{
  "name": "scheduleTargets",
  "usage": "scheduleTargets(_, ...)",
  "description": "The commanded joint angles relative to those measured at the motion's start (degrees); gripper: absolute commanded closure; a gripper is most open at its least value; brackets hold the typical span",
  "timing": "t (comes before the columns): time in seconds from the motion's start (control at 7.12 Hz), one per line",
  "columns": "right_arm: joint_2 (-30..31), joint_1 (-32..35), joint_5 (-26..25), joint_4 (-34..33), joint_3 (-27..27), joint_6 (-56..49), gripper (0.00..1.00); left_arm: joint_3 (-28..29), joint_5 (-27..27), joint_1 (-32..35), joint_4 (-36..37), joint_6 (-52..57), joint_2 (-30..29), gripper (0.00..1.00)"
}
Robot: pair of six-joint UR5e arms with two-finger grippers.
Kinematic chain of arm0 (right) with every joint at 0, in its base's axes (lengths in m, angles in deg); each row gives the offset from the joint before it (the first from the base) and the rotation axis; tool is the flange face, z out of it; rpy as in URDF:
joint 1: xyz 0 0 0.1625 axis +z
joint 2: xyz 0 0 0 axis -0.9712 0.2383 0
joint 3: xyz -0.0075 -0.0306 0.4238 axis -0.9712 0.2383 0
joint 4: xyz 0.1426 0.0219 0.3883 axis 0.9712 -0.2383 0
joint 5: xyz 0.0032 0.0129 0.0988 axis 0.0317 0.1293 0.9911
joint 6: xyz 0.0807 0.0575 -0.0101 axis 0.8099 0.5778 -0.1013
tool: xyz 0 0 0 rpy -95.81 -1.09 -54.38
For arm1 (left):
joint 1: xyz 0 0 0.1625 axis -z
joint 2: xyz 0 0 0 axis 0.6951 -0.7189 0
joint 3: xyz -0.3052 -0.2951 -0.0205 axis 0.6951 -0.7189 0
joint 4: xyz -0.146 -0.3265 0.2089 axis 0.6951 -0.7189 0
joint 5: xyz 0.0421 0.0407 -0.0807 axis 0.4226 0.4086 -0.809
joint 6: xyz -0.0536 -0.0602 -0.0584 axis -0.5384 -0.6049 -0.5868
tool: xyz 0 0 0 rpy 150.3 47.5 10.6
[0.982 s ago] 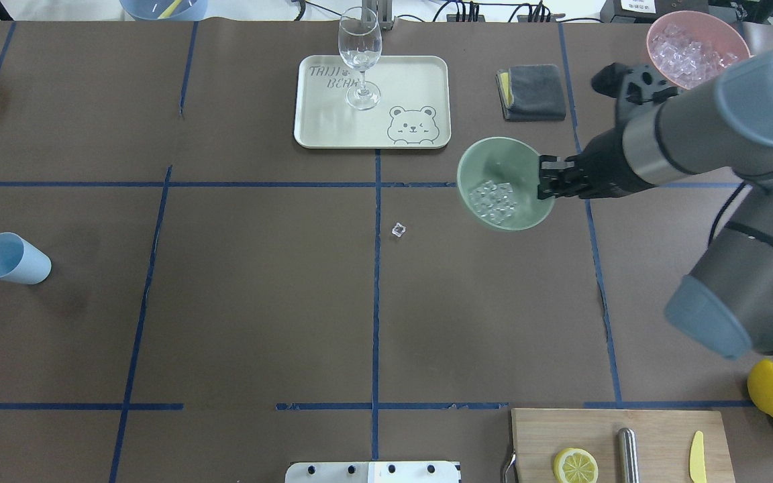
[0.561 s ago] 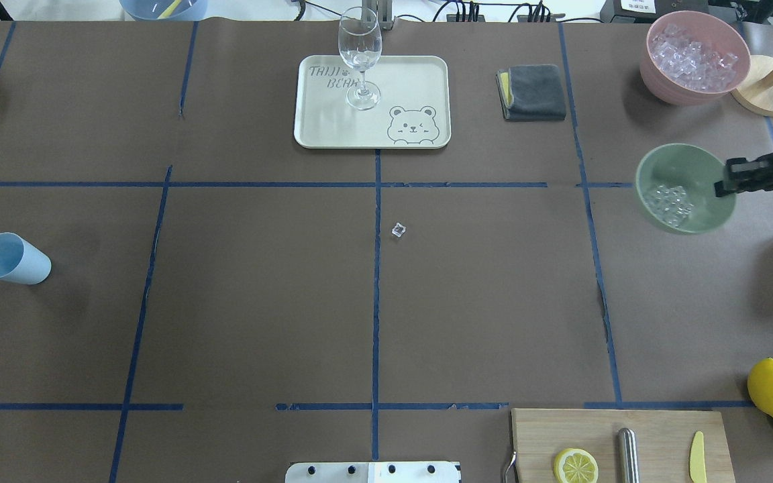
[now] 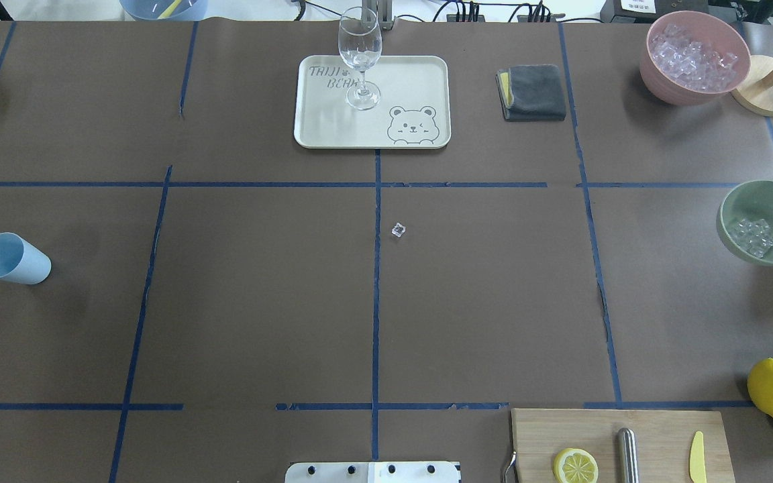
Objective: Pour ice into bowl
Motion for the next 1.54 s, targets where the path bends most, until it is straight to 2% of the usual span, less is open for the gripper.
scheduleTargets(0.0,1.6,-1.4,0.7,20.5,8.8,10.4,1.0,0.3,0.0,0.0,-0.1,0.1,0.0,0.0)
scheduleTargets(0.14,1.6,-3.6,0.7,28.2,12.8,15.3,1.0,0.4,-0.1,0.0,-0.2,0.1,0.0,0.0)
scheduleTargets(0.28,1.4,-7.9,-0.4,30.6,13.4,20.1,1.0,0.4,-0.1,0.0,-0.2,0.1,0.0,0.0)
scheduleTargets(0.7,1.2,-12.8,-3.2,30.5,13.7,20.9,1.0,0.3,-0.1,0.0,-0.3,0.1,-0.2,0.0)
scheduleTargets(0.84,1.1,-12.8,-3.3,30.6,14.1,20.9,0.79,0.3,-0.1,0.0,-0.7,0.1,-0.2,0.0)
scheduleTargets(0.98,1.1,-12.8,-3.3,30.7,14.7,20.5,0.27,0.3,-0.1,0.1,-0.8,0.1,-0.2,0.0)
scheduleTargets(1.12,1.1,-12.8,-3.1,30.6,14.7,20.1,0.0,0.3,-0.1,0.0,-0.8,0.1,-0.2,0.0)
scheduleTargets(1.4,1.4,-12.3,-2.0,29.7,14.0,17.4,0.0,0.4,-0.1,0.0,-0.8,0.0,-0.4,0.0)
